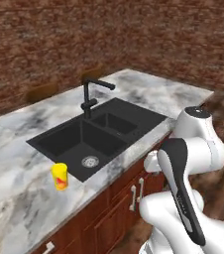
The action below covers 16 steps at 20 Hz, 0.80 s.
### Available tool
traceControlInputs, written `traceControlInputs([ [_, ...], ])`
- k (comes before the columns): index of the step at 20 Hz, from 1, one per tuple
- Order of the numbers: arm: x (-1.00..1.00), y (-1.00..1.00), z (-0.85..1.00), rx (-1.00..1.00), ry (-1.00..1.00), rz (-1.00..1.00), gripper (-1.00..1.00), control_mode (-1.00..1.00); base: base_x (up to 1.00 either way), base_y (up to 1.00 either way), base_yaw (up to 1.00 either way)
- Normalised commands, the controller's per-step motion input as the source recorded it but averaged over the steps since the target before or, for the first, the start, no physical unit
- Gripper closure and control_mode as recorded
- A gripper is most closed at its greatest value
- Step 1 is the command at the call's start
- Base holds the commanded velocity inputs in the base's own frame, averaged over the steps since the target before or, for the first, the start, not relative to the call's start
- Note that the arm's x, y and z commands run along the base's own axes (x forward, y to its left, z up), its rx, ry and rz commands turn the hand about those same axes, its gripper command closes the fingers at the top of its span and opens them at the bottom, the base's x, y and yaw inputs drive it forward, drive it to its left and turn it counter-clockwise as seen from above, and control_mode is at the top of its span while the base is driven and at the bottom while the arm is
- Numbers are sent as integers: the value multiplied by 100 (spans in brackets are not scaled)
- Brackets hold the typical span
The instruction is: Pick the cup and bowl from the counter and place them on the counter next to the sink.
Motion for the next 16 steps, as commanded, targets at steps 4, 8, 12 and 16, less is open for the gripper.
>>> traceControlInputs([
  [4, 0, 0, 0, 0, 0, 0, -100, 100, 25, -25, -80],
  [8, 0, 0, 0, 0, 0, 0, -100, 100, 26, -28, -79],
  [12, 0, 0, 0, 0, 0, 0, -100, 100, 22, -26, -79],
  [16, 0, 0, 0, 0, 0, 0, -100, 100, 18, -23, -78],
])
